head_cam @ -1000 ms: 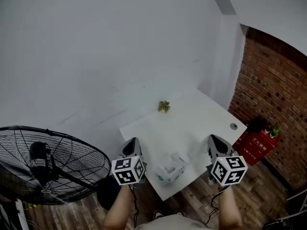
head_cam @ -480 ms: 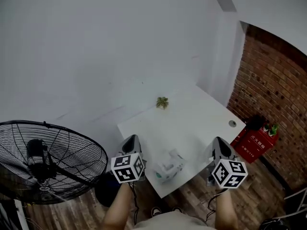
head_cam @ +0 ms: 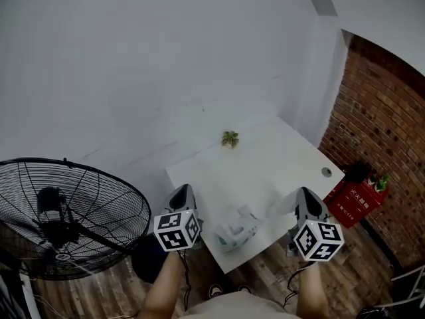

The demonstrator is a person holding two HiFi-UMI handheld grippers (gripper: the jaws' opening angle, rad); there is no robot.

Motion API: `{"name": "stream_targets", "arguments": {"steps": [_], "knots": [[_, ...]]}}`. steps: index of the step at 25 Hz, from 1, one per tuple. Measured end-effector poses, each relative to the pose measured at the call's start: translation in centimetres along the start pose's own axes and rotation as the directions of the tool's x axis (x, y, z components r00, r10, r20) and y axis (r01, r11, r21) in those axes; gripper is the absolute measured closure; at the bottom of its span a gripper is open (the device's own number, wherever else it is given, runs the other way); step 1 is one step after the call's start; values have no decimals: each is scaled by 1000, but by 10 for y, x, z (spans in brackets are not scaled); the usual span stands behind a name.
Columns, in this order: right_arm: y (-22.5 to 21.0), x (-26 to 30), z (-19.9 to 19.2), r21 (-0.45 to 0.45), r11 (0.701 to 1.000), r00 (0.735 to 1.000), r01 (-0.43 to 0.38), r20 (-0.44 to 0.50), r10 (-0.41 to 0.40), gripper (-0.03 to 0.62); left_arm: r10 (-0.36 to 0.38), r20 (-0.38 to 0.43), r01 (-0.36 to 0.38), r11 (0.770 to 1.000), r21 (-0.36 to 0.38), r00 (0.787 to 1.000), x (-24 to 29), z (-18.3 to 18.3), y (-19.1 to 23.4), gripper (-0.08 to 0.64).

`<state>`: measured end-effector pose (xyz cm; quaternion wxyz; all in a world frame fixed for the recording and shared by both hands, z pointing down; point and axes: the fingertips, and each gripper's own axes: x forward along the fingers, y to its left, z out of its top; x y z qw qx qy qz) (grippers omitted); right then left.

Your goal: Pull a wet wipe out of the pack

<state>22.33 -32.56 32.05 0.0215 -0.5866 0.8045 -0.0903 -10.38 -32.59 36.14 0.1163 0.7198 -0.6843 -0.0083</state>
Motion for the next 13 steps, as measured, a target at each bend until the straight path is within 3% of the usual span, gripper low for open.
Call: {"name": "stream_targets", "arguments": {"steps": [13], "knots": [[-1, 4, -2, 22, 1000, 1000, 0, 5, 0, 591, 7, -9, -7, 1000, -4, 1000, 4, -3, 9, 555]]}}
